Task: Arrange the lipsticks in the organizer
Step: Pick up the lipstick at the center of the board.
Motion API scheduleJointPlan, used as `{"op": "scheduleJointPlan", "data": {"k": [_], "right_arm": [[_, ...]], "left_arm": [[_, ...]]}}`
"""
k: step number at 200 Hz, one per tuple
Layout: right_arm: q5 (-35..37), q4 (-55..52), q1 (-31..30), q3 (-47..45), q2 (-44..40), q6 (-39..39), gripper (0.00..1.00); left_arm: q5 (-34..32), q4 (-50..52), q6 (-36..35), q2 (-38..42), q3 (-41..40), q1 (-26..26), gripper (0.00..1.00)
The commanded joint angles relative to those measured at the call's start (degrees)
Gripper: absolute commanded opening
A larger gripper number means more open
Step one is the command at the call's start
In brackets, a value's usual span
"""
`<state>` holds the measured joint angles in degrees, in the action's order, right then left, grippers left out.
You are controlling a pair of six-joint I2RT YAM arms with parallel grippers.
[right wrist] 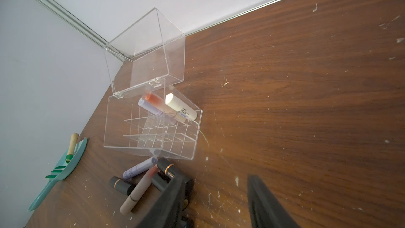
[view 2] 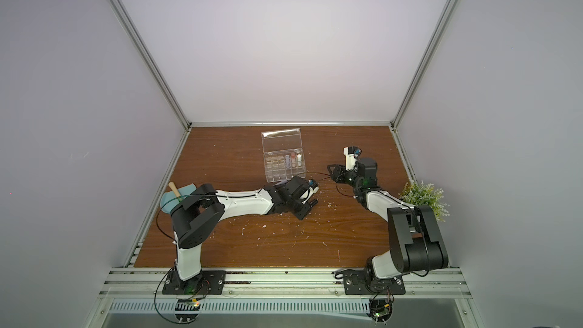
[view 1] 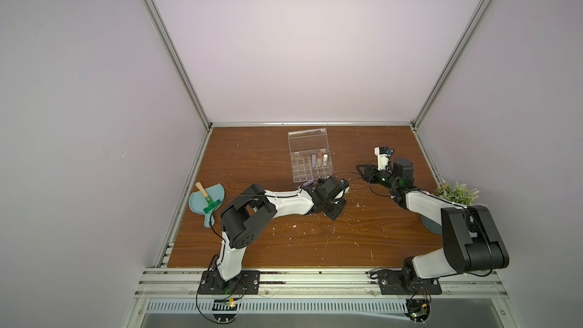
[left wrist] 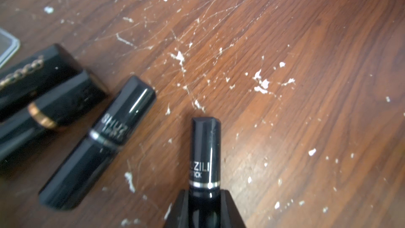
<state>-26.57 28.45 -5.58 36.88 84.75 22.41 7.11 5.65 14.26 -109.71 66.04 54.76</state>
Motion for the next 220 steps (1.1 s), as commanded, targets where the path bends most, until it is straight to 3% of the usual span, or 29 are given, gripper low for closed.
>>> {"op": "scheduleJointPlan", "data": {"k": [1, 28, 62, 83, 104, 137, 156, 172, 195, 220], "right_arm": [[-4.7, -1.5, 0.5, 3.7, -1.8, 0.6, 0.54], [-13.1, -1.2, 0.5, 5.4, -1.9, 3.3, 0.58], [-28.9, 12.3, 0.0, 5.9, 2.4, 15.3, 0.65], [-36.8, 24.3, -1.6, 6.0, 5.3, 24.4, 0.75], [-40.4, 27.6, -4.4, 7.4, 6.7, 27.7, 0.79], [-45.1, 24.1, -10.1, 10.3, 6.3, 26.2, 0.69], [-45.1, 11.1, -12.9, 12.8, 4.2, 16.8, 0.61], [-43.8, 0.6, -14.0, 14.1, 2.0, 8.8, 0.61], [-43.5, -1.1, -14.5, 13.5, 0.6, 8.0, 0.62], [-42.9, -3.0, -15.9, 13.3, 0.5, 6.8, 0.7]], "left_arm": [[-1.4, -2.3, 1.4, 7.2, -3.1, -0.3, 0.2], [-0.7, -8.0, 4.0, 17.1, -9.9, -2.4, 0.2], [7.0, -19.9, 9.3, 29.0, -20.6, -7.0, 0.2], [12.0, -24.2, 11.0, 32.1, -23.9, -8.7, 0.21], [14.4, -25.2, 11.8, 33.4, -24.8, -9.7, 0.21], [13.6, -24.1, 11.5, 35.1, -26.2, -11.2, 0.2], [12.6, -23.1, 11.2, 36.4, -27.4, -11.9, 0.2], [12.5, -23.7, 11.5, 37.9, -28.9, -12.5, 0.2], [13.0, -23.4, 11.5, 39.1, -29.7, -12.6, 0.2], [13.5, -23.4, 11.6, 40.2, -29.9, -12.6, 0.2]]}}
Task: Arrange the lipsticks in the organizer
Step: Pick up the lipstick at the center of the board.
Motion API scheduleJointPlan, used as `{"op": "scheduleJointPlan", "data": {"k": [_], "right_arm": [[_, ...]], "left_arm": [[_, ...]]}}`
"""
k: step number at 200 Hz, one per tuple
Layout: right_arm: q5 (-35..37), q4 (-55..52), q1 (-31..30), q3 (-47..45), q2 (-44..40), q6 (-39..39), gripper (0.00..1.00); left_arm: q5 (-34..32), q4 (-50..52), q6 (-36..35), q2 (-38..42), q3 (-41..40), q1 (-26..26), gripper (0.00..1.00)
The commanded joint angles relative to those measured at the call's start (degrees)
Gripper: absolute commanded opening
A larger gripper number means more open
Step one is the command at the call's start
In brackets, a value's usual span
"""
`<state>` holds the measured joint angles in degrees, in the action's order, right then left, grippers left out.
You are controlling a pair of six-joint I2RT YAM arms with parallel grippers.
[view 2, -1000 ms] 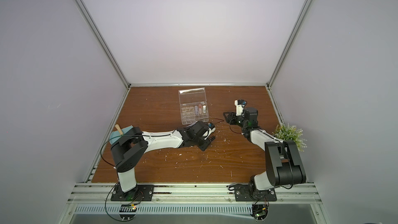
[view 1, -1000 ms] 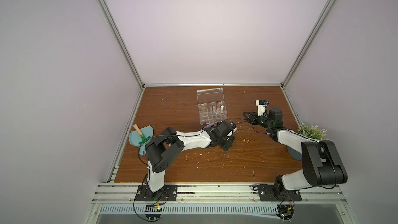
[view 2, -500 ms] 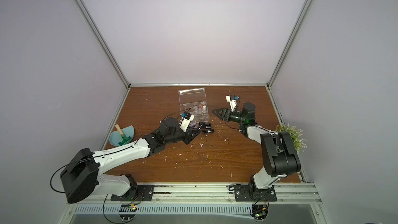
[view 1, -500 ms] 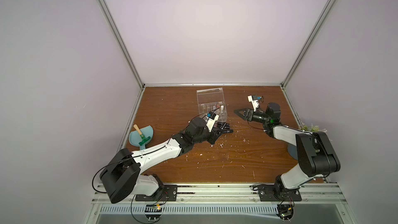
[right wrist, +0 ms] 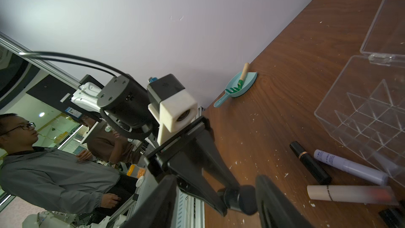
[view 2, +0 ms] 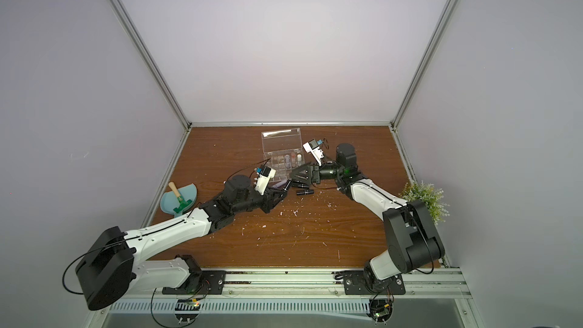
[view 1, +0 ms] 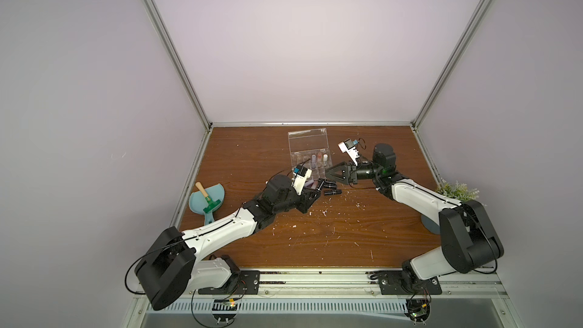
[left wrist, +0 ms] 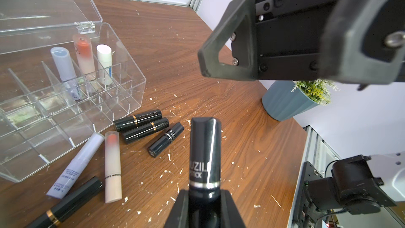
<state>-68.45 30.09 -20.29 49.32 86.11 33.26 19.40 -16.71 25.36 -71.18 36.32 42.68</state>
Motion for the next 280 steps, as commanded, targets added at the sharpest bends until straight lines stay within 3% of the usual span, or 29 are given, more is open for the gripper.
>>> {"op": "scheduleJointPlan", "data": {"k": [1, 30, 52, 86, 157, 168, 188, 209, 249, 280], "right_arm": [[-1.0, -4.6, -1.3, 0.9, -0.9, -4.1, 0.7], [-0.3, -4.7, -3.6, 0.6, -1.0, -4.3, 0.77], [-0.2, -4.4, -4.4, 0.9, -0.6, -3.9, 0.76], [-0.3, -2.9, -5.1, 1.1, -0.4, -2.9, 0.52], [-0.3, -2.2, -5.4, 1.1, -0.5, -2.3, 0.27], [-0.1, -2.0, -5.4, 1.1, -0.5, -2.1, 0.24], [0.5, -1.9, -5.4, 1.5, -0.5, -2.1, 0.23], [2.5, -3.9, -5.4, 3.0, 0.3, -3.2, 0.22], [8.7, -9.9, -5.4, 8.0, 3.5, -6.9, 0.18], [23.1, -19.2, -5.4, 14.4, 5.8, -12.7, 0.18]], "left_arm": [[1.2, -1.1, 0.5, 1.8, -0.2, -0.5, 0.2], [1.0, -0.3, 0.3, 3.4, -0.2, -0.6, 0.2], [0.8, 0.6, 0.1, 4.2, -0.2, -0.5, 0.2], [0.5, 0.9, 0.0, 4.5, -0.4, -0.5, 0.2], [-1.4, 2.9, -0.9, 3.8, 0.5, -0.6, 0.21], [-2.7, 3.8, -1.2, 3.7, 0.8, -0.5, 0.26], [-5.8, 6.2, -1.6, 3.5, 1.4, -0.5, 0.49], [-8.7, 8.3, -2.2, 3.3, 2.0, -0.6, 0.63], [-14.2, 11.3, -2.7, 4.7, 2.4, -0.5, 0.66], [-18.9, 13.1, -3.4, 7.1, 1.6, -0.5, 0.65]]}}
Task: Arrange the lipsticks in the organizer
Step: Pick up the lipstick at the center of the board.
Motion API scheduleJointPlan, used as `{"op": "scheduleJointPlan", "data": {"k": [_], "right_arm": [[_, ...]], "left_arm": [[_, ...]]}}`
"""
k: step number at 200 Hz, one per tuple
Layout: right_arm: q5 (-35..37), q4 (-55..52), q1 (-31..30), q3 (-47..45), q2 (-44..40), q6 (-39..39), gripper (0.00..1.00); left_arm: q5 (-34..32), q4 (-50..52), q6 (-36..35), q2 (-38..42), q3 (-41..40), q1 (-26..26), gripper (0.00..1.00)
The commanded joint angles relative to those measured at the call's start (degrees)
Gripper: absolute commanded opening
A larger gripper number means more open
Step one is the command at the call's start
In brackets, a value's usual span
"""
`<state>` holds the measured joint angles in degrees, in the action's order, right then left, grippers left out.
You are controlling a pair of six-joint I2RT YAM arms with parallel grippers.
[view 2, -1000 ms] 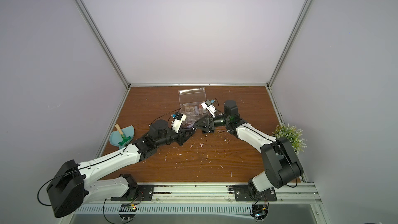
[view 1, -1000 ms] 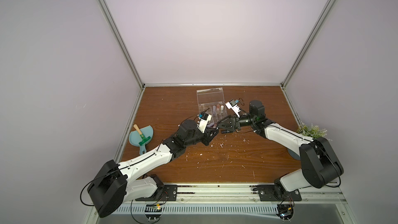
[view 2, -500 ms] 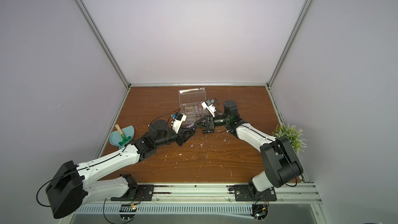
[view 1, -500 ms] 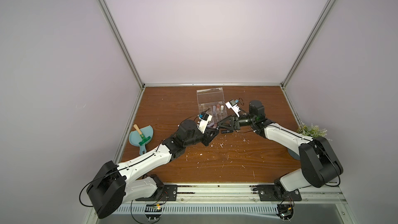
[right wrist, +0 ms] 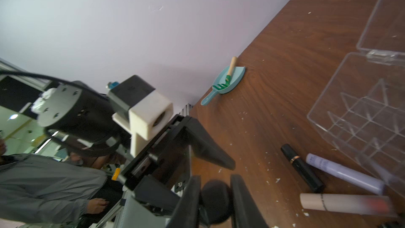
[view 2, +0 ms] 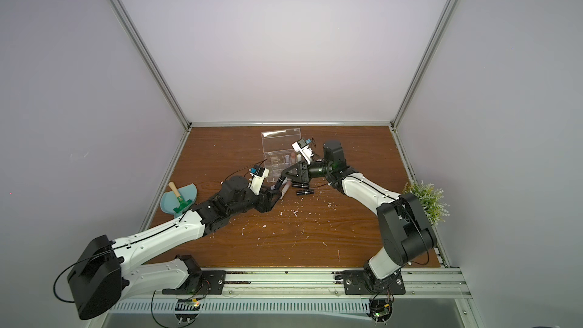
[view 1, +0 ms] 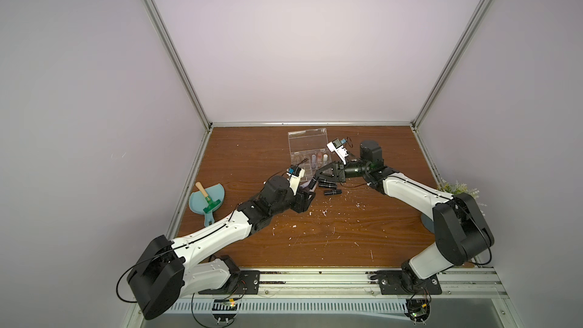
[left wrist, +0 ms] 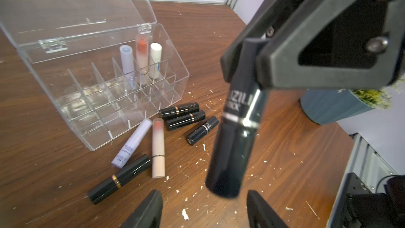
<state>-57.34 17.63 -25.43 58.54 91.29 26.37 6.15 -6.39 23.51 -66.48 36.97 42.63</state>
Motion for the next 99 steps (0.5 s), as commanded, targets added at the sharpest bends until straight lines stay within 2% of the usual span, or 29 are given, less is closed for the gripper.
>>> {"op": "scheduleJointPlan", "data": {"k": [1, 59, 99], "right_arm": [[12.5, -6.9, -0.2, 5.4, 0.6, -5.9, 0.18], [31.3, -6.6, -1.5, 10.5, 2.8, -8.8, 0.21], [41.3, -5.6, -5.8, 13.4, 5.5, -13.4, 0.21]], "left_arm": [[-5.8, 2.8, -1.5, 2.4, 0.9, -0.4, 0.65], [-13.9, 7.5, -1.8, 4.1, 0.6, -0.5, 0.65], [-13.1, 6.5, -0.5, 5.1, -0.3, -1.5, 0.65]]}}
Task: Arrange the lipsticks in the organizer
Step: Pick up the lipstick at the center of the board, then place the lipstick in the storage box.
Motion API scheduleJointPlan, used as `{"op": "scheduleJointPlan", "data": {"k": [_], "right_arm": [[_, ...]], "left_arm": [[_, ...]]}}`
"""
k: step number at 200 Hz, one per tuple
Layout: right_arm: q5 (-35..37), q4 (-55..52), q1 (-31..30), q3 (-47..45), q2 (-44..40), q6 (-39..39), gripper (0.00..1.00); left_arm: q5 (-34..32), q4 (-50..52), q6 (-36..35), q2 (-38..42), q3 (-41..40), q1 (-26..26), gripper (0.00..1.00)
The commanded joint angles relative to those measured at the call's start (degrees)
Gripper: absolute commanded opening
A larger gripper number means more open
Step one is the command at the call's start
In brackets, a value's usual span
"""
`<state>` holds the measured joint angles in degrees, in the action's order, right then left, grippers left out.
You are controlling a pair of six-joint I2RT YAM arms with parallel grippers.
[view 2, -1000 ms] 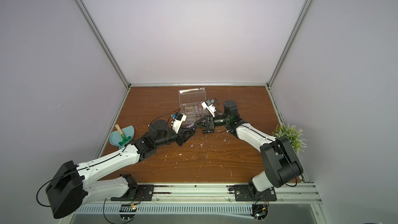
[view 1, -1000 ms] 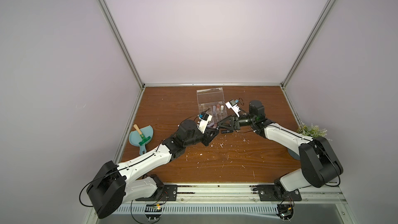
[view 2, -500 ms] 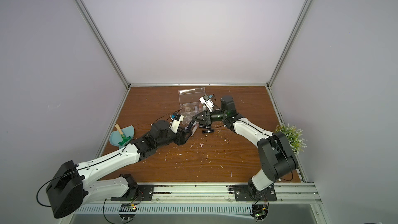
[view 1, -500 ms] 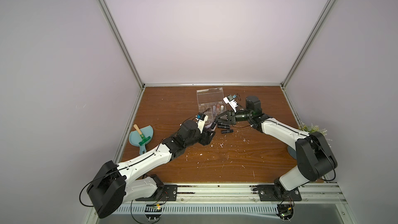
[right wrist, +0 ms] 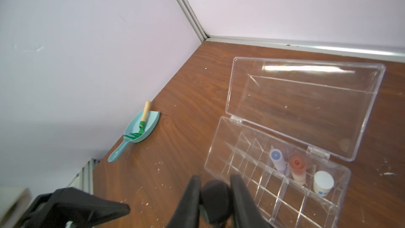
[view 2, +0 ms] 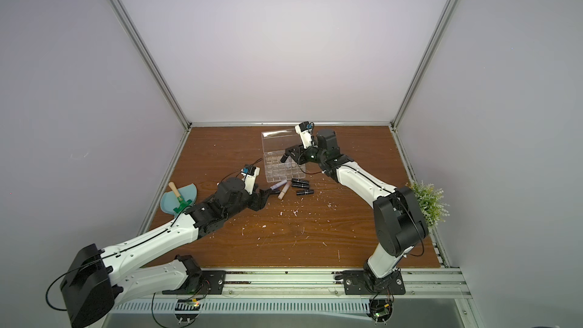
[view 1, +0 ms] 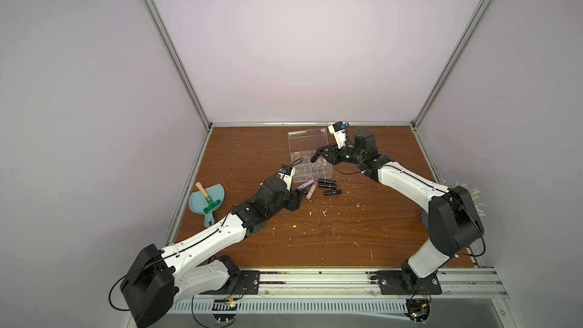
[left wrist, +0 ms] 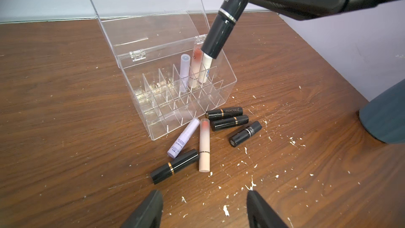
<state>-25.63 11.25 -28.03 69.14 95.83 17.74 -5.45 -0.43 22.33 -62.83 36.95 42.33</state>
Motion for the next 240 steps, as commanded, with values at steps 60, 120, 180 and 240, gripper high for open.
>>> {"op": "scheduleJointPlan", "data": {"k": [60, 120, 180, 240], "right_arm": [[22.2, 1.7, -8.7, 6.0, 6.4, -11.2, 0.21], [28.4, 3.0, -9.4, 7.6, 10.4, -14.9, 0.21], [30.1, 5.2, -9.4, 8.8, 12.8, -16.8, 0.23], [29.8, 6.1, -9.4, 10.6, 15.5, -17.4, 0.24]], "left_arm": [[4.2, -1.2, 2.9, 5.7, -3.7, -6.8, 0.64], [4.5, -1.2, 3.1, 6.3, -5.0, -7.1, 0.64], [5.2, -2.0, 3.0, 5.8, -5.3, -7.2, 0.64], [5.5, -2.7, 2.8, 4.7, -5.5, -7.3, 0.64]]}}
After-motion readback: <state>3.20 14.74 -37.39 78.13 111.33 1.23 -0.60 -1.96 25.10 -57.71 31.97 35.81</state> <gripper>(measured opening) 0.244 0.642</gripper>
